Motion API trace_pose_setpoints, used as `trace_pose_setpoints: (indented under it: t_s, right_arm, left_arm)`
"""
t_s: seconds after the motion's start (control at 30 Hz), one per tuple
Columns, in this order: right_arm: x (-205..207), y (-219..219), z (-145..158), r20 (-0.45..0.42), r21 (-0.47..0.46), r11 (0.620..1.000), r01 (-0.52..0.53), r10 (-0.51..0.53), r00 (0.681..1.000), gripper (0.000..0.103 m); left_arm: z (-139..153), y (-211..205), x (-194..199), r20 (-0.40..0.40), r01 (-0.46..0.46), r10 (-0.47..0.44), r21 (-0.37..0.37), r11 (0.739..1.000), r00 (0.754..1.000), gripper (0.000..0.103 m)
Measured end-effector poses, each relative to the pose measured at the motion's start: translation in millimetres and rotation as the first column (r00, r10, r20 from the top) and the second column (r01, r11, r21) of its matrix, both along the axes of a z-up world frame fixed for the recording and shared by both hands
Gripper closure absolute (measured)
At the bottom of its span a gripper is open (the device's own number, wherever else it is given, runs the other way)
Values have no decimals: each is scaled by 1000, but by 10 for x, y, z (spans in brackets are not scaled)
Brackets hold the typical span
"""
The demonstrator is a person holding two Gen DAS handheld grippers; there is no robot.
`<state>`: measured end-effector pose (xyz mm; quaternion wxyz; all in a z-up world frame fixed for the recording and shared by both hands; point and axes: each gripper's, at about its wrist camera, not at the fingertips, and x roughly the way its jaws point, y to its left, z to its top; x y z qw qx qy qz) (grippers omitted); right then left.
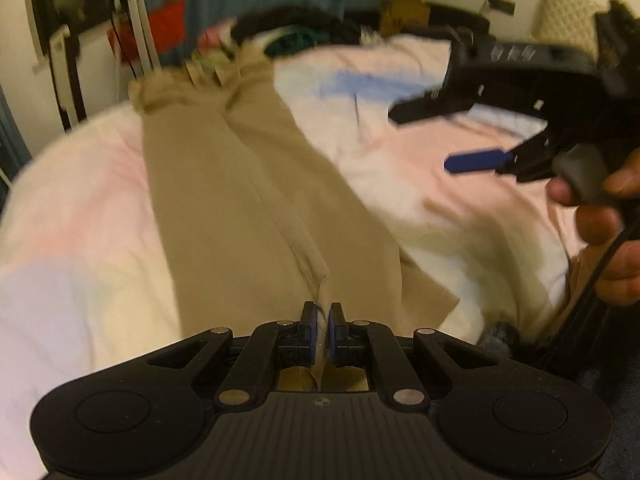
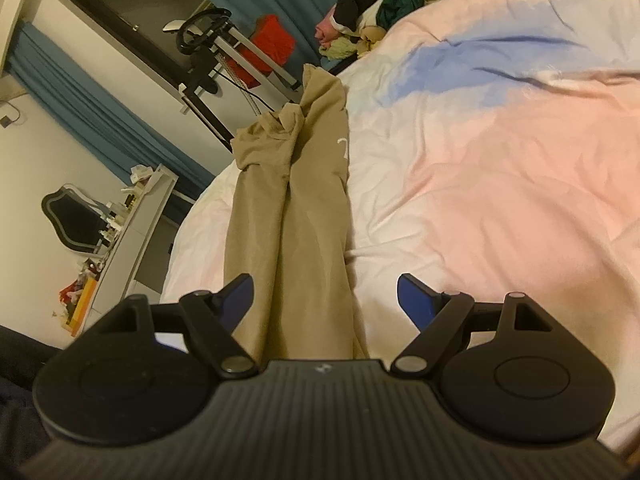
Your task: Fold clothes
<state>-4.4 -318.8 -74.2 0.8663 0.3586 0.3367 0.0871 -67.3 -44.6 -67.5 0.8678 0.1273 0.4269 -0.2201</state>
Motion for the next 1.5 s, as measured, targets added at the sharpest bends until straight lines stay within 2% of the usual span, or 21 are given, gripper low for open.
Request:
trace_pose_setpoints:
  t_s: [0.07,0.17,0.23,0.33,0.43,0.5,0.6,0.63,0.67,0.7,0.87,0.93,0.97,1.03,1.07,1.13,1.2,1.23,1.33,1.5]
  right_arm:
    - [10,-5,-57,-19,35,999,-12,13,1000,21]
    - [30,-33,-197,-70,123,992,-25,33,997,21]
    - [36,-53,-288,-107,168,986,-17,35,994,21]
    - [35,-45,-368,-134,205,979,-2,30,990,22]
    - [18,-10,-376,-127,201,980,-4,30,991,22]
    - [17,8,-403,-139,199,980,-9,37,990,31]
    - [35,38,-480,-183,185,983,-8,43,982,31]
    - [38,46,-511,-199,184,983,-11,48,979,32]
    - [42,56,-541,-213,184,983,-19,59,975,35]
    - [51,79,-567,-225,187,982,-29,72,972,39]
    - [78,169,-646,-258,195,978,-69,119,959,39]
    - [72,192,-640,-255,192,977,-87,136,957,39]
    - [65,202,-632,-253,186,978,-95,141,957,40]
    - [47,237,-621,-252,171,979,-114,155,955,45]
    - [37,262,-619,-253,164,978,-130,169,953,50]
    - [29,312,-614,-258,149,976,-160,194,947,62]
    - [12,347,-590,-259,119,977,-178,203,944,85]
    - [-5,349,-572,-256,105,978,-178,200,946,89]
    - [-89,294,-515,-246,77,987,-141,155,957,92]
    - [-181,195,-518,-257,108,992,-69,95,962,90]
  left_arm:
    - [-64,52,76,-57,-11,10,-18,1000,998,91]
    - [-62,218,174,-123,-33,21,-98,995,992,74]
    - [3,357,153,-147,-63,39,-162,985,988,50]
    - [58,643,231,-197,-171,122,-255,952,973,45]
    - [-19,941,395,-290,-337,251,-297,894,923,44]
    - [-113,1134,512,-358,-448,336,-302,841,871,44]
    - [-309,1315,662,-457,-560,402,-289,776,794,44]
    - [-362,1345,701,-479,-581,412,-283,763,775,44]
    - [-391,1342,733,-489,-586,414,-276,762,768,44]
    - [-405,1329,763,-491,-582,411,-266,769,768,44]
    - [-452,1216,846,-484,-532,382,-221,818,787,48]
    - [-453,1199,848,-479,-522,374,-221,824,794,68]
    - [-454,1193,848,-477,-518,371,-222,826,797,72]
    - [-452,1201,844,-472,-514,365,-234,825,802,95]
    - [-445,1207,832,-466,-513,365,-241,824,806,98]
    - [-419,1218,791,-448,-511,369,-252,822,814,100]
    - [-389,1278,726,-435,-524,383,-269,808,815,101]
    - [-374,1316,690,-430,-532,392,-278,800,813,101]
    - [-341,1378,643,-440,-557,404,-303,773,802,101]
    - [-410,1369,695,-490,-577,397,-298,760,776,100]
